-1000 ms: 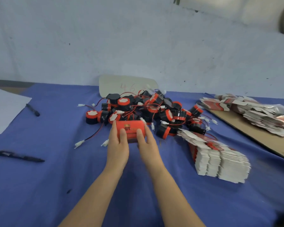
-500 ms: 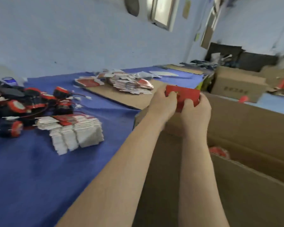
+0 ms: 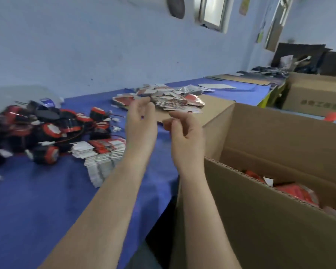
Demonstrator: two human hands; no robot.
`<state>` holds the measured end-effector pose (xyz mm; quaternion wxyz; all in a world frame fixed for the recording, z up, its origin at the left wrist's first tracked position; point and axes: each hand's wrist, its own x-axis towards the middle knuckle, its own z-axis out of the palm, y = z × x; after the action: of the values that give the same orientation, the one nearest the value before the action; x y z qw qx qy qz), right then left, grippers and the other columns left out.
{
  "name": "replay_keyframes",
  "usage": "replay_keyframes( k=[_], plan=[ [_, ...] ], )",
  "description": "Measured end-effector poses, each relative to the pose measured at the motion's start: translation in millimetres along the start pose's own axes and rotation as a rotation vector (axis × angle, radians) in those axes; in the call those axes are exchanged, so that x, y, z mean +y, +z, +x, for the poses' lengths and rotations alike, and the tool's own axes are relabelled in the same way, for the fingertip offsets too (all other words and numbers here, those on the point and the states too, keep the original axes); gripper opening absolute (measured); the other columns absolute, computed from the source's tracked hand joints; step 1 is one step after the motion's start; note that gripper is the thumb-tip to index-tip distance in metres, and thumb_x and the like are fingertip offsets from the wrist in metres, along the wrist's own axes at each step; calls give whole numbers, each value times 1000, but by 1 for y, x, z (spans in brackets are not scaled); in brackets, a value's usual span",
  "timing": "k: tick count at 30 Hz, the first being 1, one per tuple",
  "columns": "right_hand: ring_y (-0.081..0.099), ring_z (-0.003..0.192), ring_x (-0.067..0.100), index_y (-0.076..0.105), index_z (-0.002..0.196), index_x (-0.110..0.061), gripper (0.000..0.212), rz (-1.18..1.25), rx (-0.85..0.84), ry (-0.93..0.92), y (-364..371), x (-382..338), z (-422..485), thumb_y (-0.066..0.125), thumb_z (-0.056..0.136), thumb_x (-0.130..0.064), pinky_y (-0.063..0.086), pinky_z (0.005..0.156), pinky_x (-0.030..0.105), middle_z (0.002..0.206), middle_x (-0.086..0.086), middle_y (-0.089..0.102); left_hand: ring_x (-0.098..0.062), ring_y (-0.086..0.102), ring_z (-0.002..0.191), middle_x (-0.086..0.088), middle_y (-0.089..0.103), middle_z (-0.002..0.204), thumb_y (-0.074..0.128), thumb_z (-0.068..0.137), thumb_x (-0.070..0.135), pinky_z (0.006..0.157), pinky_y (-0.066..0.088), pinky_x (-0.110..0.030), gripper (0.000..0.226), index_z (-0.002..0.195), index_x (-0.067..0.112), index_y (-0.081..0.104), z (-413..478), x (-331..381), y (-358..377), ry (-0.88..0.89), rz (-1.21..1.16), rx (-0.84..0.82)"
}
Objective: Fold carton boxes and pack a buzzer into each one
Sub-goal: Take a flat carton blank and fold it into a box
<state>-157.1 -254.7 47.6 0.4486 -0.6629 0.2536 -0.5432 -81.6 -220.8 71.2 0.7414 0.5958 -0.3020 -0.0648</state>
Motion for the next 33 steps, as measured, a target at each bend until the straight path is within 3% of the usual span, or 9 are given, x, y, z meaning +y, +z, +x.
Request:
replay_keyframes(
  k=[3,7,11,14,16,19,23,29,33],
  plan=[
    [59,109,12,62,117,-17,25,-243,-278,131,52,22,-1,47,97,-18,42,85,18,113,-1,67,-22,56,111,-8,58,123,48,94,14,100,41,-32,23,115,12,57,35,-34,-68,-72,262,196],
    [51,120,27,56,125,-8,35,-531,-464,230,103,45,5,44,98,-27,40,93,33,131,11,56,-37,47,123,-20,50,132,54,91,22,106,36,-46,41,127,0,53,58,-75,-133,-317,582,264],
    [50,92,32,41,75,-12,32,-793,-478,275,128,60,18,39,98,-35,39,83,36,98,13,52,-39,49,119,-22,51,131,53,92,27,104,40,-46,46,125,-5,51,61,-100,-152,-533,516,187],
    [51,116,31,57,107,-16,27,-915,-578,271,138,64,23,40,96,-34,20,111,55,111,5,60,-40,52,115,-18,49,131,51,93,21,101,43,-46,35,117,-3,58,59,-108,-152,-524,504,138],
    [44,127,29,58,122,-23,32,-988,-658,259,142,64,21,39,97,-31,5,112,60,120,3,61,-42,53,113,-20,52,130,49,92,15,98,44,-47,31,114,-3,59,58,-111,-150,-514,498,136],
    [35,136,26,60,119,-27,31,-989,-664,213,146,63,15,37,97,-28,-1,111,62,123,1,61,-47,50,116,-31,52,127,47,91,14,97,42,-49,36,117,-9,53,59,-111,-148,-523,496,139],
    [28,141,22,61,118,-27,28,-810,-546,149,150,54,9,42,96,-26,-1,113,60,125,0,60,-39,35,132,-14,32,150,46,95,28,110,32,-46,48,140,12,45,61,-105,-150,-490,567,172],
    [51,119,24,55,126,-23,32,-601,-362,28,157,29,-4,44,95,-26,18,115,52,117,3,63,-30,39,130,-10,42,143,45,97,22,109,35,-44,49,145,23,40,62,-83,-155,-187,372,327],
    [55,108,31,48,123,-14,33,-535,-426,-14,164,19,-14,47,93,-27,44,93,44,113,9,61,-19,54,118,-4,57,130,49,94,6,101,44,-33,46,139,14,44,59,-57,-173,29,166,446]
  ],
)
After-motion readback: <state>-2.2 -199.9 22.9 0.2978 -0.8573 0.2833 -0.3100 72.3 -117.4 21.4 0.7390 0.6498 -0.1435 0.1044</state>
